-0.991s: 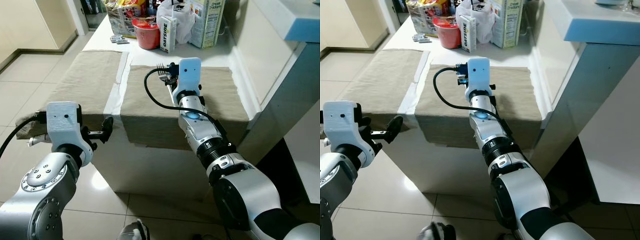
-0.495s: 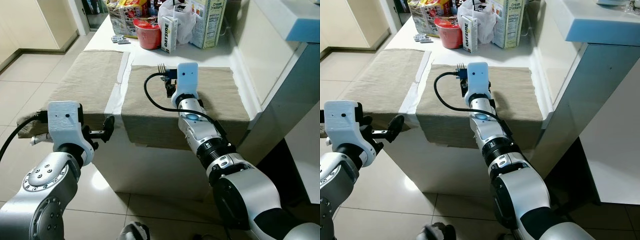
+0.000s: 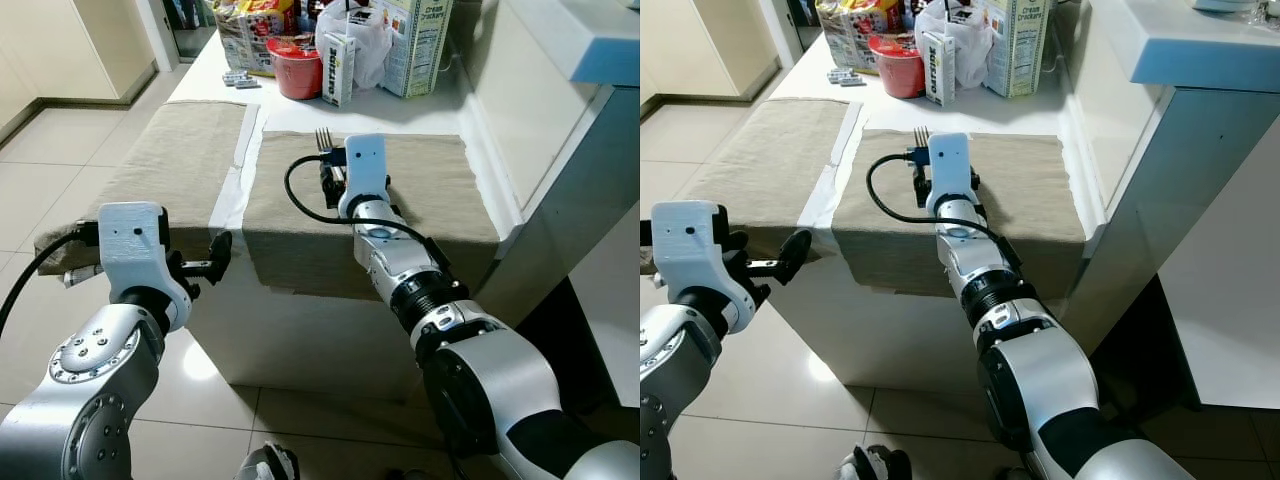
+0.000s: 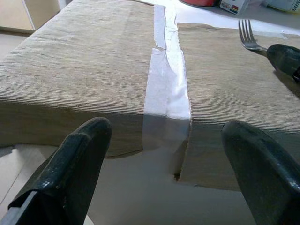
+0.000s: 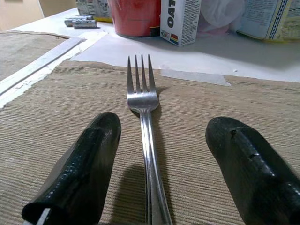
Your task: Setting the table
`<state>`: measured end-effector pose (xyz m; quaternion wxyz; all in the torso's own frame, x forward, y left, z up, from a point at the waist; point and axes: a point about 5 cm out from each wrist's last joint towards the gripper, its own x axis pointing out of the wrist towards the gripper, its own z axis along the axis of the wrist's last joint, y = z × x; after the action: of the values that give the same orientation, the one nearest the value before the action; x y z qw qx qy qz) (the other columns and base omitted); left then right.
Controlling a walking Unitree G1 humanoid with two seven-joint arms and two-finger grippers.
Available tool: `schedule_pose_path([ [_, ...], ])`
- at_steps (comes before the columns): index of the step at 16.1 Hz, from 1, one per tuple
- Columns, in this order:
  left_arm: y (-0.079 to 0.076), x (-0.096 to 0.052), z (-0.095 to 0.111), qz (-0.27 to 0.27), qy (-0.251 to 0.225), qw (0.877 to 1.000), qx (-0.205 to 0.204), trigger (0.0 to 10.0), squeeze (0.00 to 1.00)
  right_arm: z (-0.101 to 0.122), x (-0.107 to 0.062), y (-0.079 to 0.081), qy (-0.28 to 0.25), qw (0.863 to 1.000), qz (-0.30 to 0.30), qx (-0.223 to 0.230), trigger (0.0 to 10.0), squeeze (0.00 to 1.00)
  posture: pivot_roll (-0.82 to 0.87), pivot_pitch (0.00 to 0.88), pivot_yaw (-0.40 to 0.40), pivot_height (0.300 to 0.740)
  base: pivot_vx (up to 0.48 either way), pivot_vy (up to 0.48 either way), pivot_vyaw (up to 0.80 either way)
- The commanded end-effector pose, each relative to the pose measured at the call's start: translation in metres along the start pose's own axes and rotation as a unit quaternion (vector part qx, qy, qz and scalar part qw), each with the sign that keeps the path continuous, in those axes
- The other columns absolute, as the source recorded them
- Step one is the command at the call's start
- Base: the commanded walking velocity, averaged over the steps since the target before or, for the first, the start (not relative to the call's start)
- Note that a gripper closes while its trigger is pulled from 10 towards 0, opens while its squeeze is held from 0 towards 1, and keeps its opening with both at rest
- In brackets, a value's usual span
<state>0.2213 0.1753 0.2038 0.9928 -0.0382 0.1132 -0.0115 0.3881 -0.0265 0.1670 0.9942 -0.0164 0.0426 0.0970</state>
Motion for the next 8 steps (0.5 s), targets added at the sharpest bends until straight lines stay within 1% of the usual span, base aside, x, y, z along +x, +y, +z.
schedule_pose_path([
  [1, 0.0008, 0.0015, -0.0015, 0.007, 0.005, 1.000, -0.001, 10.0, 0.00, -0.0145, -0.0026, 0.0097, 0.043, 0.999, 0.015, 0.005, 10.0, 0.00, 0.19, 0.086, 0.060, 0.740, 0.000, 0.000, 0.00],
  [5, 0.0006, 0.0007, -0.0012, 0.008, 0.004, 1.000, -0.002, 10.0, 0.00, -0.0238, -0.0044, 0.0130, 0.076, 0.997, 0.027, 0.010, 10.0, 0.00, 0.20, 0.089, 0.057, 0.740, 0.000, 0.000, 0.00],
  [8, 0.0013, 0.0007, -0.0004, 0.010, 0.002, 1.000, -0.001, 10.0, 0.00, -0.0186, -0.0038, 0.0166, 0.064, 0.997, 0.043, -0.002, 10.0, 0.00, 0.20, 0.089, 0.058, 0.740, 0.000, 0.000, 0.00],
])
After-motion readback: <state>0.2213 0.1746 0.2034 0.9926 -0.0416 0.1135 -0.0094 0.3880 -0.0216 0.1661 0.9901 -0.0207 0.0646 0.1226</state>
